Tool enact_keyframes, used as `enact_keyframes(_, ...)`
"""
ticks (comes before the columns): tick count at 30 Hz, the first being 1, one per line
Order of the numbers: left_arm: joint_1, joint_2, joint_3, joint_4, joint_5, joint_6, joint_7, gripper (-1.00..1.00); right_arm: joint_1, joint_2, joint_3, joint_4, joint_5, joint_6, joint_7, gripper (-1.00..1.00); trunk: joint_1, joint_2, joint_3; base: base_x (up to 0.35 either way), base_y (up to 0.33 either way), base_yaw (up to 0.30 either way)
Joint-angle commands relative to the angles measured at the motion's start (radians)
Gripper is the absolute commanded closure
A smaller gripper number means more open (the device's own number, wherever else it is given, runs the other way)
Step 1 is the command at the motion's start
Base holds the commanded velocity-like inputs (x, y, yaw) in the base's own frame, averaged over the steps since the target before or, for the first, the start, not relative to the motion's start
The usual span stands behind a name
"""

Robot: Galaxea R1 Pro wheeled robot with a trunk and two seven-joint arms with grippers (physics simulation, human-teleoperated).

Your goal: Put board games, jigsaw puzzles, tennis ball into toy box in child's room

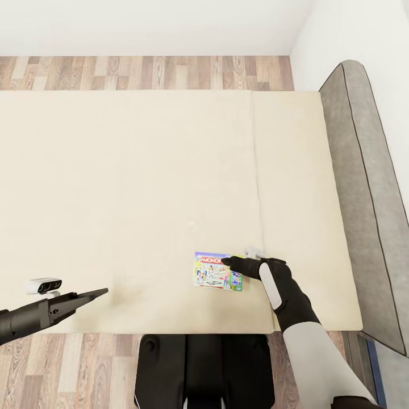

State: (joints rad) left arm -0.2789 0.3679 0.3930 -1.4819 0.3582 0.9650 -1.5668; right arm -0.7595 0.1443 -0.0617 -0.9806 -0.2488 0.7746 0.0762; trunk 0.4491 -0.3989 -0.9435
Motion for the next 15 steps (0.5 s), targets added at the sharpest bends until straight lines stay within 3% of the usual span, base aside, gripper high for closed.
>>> enact_keyframes(1, 0.000, 0.000, 0.000, 0.000, -0.001, 0.011, -0.004, -1.00, 0.000, 0.001, -0.004, 0.000, -0.004, 0.006, 0.008, -1.00, 0.001, -0.001, -0.001, 0.000, 0.000, 0.000)
enact_keyframes(15, -0.001, 0.000, 0.000, 0.000, -0.001, 0.011, -0.004, -1.00, 0.000, 0.001, -0.003, 0.001, -0.004, 0.006, 0.010, -1.00, 0.001, -0.001, -0.001, 0.000, 0.000, 0.000)
